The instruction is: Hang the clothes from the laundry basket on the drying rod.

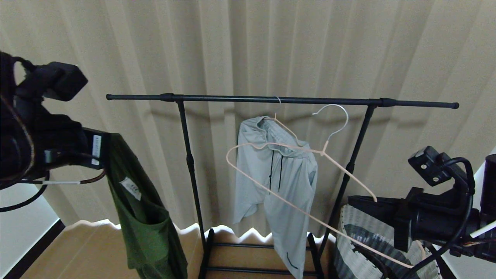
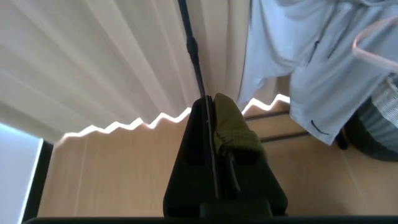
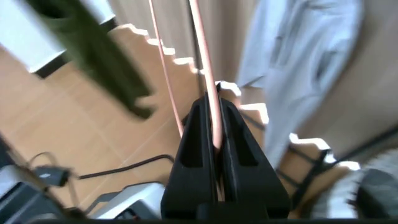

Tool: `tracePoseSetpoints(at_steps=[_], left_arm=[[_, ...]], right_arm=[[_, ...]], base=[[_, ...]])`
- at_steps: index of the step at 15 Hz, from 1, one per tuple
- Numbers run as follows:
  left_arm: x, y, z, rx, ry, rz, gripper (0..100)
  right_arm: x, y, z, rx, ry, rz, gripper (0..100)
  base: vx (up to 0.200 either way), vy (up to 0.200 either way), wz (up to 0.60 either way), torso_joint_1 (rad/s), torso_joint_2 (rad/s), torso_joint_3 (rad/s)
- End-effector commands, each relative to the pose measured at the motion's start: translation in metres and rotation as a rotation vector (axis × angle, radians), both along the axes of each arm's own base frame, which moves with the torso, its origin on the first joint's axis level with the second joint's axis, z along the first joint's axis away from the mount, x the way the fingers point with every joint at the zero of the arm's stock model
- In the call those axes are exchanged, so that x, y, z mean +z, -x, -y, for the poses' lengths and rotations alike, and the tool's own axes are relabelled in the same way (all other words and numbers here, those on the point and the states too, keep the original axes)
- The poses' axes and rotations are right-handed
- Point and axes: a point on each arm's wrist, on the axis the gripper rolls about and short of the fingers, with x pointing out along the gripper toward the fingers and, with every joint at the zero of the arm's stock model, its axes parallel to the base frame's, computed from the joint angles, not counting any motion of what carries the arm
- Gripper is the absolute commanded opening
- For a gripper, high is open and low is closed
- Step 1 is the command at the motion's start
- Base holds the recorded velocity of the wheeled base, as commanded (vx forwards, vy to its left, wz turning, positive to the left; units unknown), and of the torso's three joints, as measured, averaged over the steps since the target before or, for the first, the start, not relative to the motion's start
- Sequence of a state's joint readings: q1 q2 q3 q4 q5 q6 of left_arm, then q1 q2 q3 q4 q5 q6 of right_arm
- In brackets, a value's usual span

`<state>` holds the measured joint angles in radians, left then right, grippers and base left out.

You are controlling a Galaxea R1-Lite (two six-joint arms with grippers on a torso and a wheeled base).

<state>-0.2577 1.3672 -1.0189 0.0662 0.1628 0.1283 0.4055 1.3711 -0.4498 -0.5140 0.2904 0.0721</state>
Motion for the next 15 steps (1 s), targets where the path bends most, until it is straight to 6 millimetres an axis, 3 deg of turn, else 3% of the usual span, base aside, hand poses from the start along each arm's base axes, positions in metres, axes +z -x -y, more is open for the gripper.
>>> tracePoseSetpoints(at_steps=[1, 5, 15], left_arm=[[-0.013, -0.044, 0.033, 0.013, 0.010, -0.061, 0], [-0.023, -0.072, 0.059, 0.058, 0.021, -0.077, 0], [-0.029, -0.077, 0.073, 0.067, 0.030, -0.038, 0]], right_arm=[[-0.004, -0.005, -0.011, 0.032, 0.001, -0.030, 0], [-0.002, 0.001, -0.023, 0.073, -0.044, -0.060, 0], [0.003, 0.005, -0.055, 0.188, -0.117, -0.037, 0]], base=[[0.000, 0.000, 0.00, 0.000, 0.00, 0.000], [0.000, 0.000, 0.00, 0.000, 0.00, 0.000], [0.000, 0.000, 0.00, 0.000, 0.00, 0.000]])
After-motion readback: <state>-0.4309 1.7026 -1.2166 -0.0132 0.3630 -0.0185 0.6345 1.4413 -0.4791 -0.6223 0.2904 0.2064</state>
